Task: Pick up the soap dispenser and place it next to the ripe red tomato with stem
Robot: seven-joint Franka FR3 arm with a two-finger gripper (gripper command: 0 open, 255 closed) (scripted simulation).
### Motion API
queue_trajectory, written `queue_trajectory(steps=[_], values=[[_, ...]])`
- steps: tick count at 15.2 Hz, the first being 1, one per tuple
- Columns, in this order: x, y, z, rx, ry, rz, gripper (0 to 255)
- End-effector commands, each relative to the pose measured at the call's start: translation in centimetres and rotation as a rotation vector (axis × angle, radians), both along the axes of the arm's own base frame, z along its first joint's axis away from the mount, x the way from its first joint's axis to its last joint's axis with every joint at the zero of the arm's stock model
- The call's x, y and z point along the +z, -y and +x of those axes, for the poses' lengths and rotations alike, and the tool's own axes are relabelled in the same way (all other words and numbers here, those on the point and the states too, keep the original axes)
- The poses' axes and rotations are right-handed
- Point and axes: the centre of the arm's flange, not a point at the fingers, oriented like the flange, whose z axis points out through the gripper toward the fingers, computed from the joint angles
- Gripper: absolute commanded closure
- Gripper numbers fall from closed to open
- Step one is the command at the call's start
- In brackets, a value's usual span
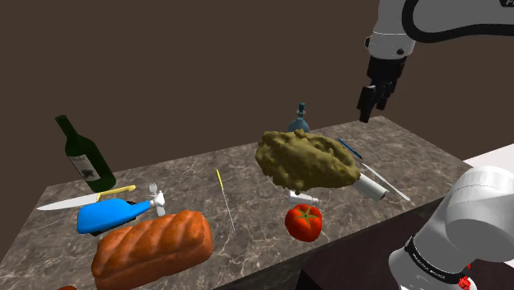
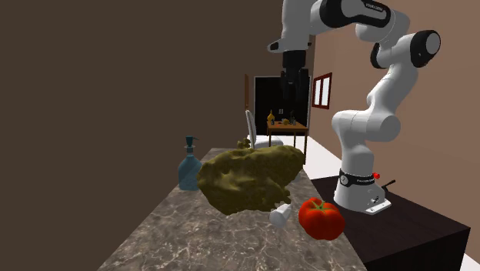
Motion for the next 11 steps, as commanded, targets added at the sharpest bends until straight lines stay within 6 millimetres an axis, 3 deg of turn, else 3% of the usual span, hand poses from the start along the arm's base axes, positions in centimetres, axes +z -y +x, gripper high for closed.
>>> queue_trajectory(steps=[1, 11], values=[[0.0, 0.0, 0.0, 0.000, 0.000, 0.000, 0], [-4.4, 5.1, 11.2, -0.029, 0.010, -0.014, 0]])
